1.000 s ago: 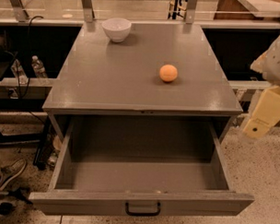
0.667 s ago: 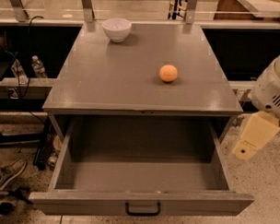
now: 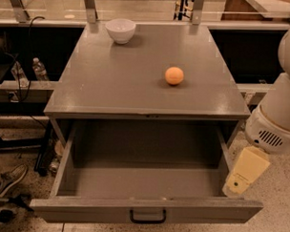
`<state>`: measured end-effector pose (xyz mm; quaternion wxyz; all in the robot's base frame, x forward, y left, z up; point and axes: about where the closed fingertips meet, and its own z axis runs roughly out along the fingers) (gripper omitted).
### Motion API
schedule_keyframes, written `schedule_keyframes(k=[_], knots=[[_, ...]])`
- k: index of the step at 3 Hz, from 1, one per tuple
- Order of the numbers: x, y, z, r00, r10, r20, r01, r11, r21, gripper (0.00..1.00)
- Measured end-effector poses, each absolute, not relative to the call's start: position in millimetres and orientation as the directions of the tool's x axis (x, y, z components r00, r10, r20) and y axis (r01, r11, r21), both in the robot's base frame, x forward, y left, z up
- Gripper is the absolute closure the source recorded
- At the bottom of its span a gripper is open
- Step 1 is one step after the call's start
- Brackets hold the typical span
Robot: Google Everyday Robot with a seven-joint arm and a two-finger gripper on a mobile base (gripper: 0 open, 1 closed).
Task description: Close top drawer
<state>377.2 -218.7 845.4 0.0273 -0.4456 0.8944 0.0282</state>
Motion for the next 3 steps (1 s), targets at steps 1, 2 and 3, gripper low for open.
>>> schedule_keyframes(k=[1,2,3], knots=[[377,-219,844,-0.606,-0.793,-0.071,-0.796,0.605,0.028,0.0],[372,-221,818,-0.659,-0.751,-0.024,-0.751,0.658,0.053,0.0],[362,-224,776,-0.737,-0.674,0.055,-0.67,0.738,0.074,0.18]])
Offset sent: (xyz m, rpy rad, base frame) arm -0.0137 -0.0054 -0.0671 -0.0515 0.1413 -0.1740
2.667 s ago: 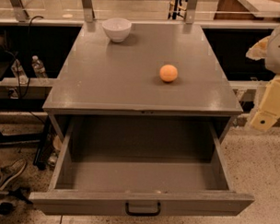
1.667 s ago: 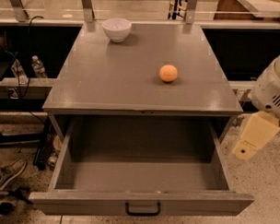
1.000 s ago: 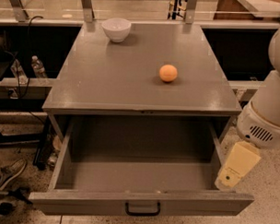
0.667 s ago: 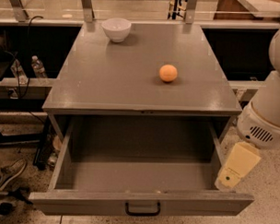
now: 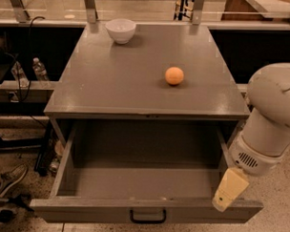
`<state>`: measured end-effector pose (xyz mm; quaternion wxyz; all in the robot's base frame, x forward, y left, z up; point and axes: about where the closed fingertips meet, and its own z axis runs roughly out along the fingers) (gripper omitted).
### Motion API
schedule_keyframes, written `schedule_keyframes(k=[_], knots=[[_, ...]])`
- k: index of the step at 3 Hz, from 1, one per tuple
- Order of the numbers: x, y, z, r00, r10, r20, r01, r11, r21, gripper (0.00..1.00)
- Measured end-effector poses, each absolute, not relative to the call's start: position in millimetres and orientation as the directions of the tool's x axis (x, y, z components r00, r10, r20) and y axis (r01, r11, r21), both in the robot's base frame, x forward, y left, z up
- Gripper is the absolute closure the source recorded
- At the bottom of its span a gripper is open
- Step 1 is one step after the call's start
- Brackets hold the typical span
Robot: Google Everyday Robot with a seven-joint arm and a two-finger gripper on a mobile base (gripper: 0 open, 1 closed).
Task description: Close top drawer
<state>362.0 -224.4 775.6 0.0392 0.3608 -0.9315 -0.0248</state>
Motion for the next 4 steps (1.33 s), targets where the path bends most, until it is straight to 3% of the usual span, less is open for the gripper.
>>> schedule_keyframes(k=[2,3,4], knots=[[337,-223,745,-0.835,-0.534,0.134,-0.534,0.845,0.032,0.64],[317,-222,729,-0.871,-0.47,0.142,-0.468,0.882,0.049,0.95],[309,-223,714,-0.891,-0.435,0.128,-0.43,0.9,0.066,1.0]])
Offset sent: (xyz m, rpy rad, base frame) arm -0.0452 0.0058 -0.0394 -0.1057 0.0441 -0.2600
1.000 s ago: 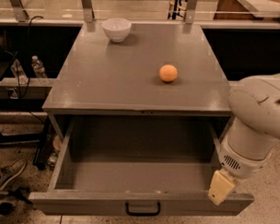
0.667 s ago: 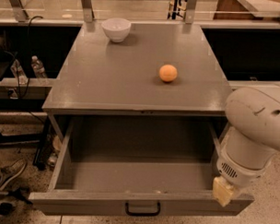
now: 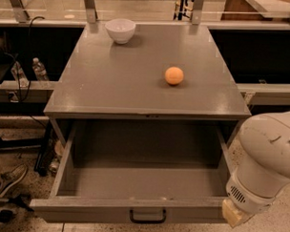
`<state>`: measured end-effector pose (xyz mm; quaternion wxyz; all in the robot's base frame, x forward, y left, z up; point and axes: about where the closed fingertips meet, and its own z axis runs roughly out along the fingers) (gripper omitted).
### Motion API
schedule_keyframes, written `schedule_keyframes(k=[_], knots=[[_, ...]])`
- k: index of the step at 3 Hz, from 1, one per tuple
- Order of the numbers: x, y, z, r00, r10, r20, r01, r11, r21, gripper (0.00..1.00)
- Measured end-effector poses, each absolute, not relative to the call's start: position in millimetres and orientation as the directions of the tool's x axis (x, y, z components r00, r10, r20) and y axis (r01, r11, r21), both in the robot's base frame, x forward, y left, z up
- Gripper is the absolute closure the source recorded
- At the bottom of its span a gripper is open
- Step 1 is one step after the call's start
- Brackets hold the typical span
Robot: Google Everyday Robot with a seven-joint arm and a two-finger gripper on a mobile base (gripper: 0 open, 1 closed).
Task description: Close top drawer
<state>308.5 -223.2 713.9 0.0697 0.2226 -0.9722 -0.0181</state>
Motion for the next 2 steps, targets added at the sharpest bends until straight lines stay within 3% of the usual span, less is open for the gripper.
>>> schedule_keyframes(k=[2], knots=[[310,-228,672,-0.913,-0.409,-0.001,-0.408,0.912,0.044,1.0]])
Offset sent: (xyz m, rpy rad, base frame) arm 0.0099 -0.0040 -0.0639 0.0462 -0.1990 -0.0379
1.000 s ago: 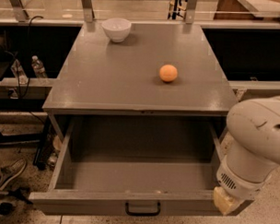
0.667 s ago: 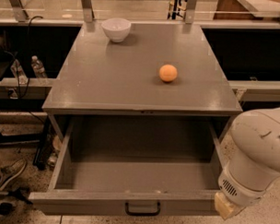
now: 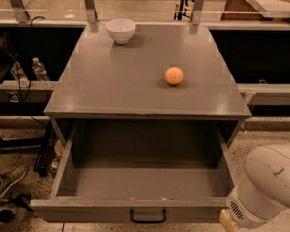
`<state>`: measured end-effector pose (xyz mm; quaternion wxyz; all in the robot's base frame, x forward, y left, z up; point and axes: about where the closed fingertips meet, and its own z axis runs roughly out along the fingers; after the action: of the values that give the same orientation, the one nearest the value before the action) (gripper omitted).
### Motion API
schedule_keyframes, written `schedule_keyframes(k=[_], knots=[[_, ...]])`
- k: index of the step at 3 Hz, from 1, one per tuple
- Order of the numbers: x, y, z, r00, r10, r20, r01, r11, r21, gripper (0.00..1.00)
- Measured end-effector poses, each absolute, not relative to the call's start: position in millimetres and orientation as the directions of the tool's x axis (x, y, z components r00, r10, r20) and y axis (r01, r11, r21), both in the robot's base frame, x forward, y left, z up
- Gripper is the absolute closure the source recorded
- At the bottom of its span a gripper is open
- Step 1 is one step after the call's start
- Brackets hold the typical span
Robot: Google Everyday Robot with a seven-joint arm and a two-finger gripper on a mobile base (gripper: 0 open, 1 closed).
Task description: Close top drawer
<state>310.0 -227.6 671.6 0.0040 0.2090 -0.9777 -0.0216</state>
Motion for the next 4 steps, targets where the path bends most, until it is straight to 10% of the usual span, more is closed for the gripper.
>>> schedule_keyframes(k=[4], knots=[[383,-217,652,-0.883,-0.419,-0.212,-0.431,0.902,0.009,1.0]])
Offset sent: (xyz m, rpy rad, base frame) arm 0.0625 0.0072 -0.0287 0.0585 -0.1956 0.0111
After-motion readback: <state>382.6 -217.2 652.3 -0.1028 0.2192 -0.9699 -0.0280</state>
